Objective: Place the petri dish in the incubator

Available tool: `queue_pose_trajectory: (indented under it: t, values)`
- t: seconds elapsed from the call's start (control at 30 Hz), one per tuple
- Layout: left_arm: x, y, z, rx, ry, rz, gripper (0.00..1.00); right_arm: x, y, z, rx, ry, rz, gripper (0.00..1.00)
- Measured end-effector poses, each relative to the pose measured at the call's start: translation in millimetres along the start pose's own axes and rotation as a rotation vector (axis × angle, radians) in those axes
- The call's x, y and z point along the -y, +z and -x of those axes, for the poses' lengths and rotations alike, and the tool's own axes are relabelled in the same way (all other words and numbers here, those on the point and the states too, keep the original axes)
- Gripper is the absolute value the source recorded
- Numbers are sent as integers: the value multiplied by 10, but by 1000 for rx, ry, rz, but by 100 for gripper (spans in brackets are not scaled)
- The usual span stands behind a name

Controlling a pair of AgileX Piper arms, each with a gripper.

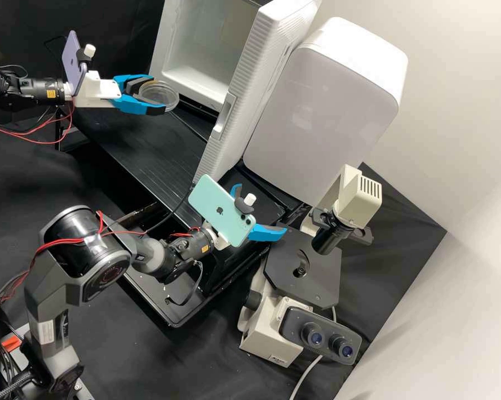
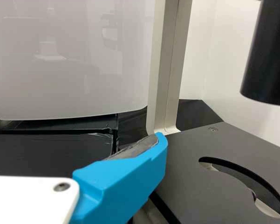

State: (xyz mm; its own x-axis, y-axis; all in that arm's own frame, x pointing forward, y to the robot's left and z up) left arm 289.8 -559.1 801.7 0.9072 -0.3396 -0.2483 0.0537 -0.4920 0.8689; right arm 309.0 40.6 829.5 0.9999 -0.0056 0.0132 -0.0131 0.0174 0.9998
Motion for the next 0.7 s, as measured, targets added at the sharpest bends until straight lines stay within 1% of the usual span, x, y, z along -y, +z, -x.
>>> queue_pose_trajectory:
  t: [0.17,0.33,0.4,0.5,0.57,0.63,0.7]
  values:
    - [-90,20,-72,11,30,-6,0,0,0,0,0,0,0,100]
    - [-227,31,-253,12,72,-6,0,0,0,0,0,0,0,100]
    - [-284,16,-342,0,86,0,0,0,0,0,0,0,0,100]
    - [-355,-17,-537,-23,80,-19,0,0,0,0,0,0,0,100]
    - [-382,-59,-708,-49,62,-25,0,0,0,0,0,0,0,100]
    - [-383,-99,-849,-72,41,-15,0,0,0,0,0,0,0,100]
    - [-345,-149,-983,-98,5,-16,0,0,0,0,0,0,0,100]
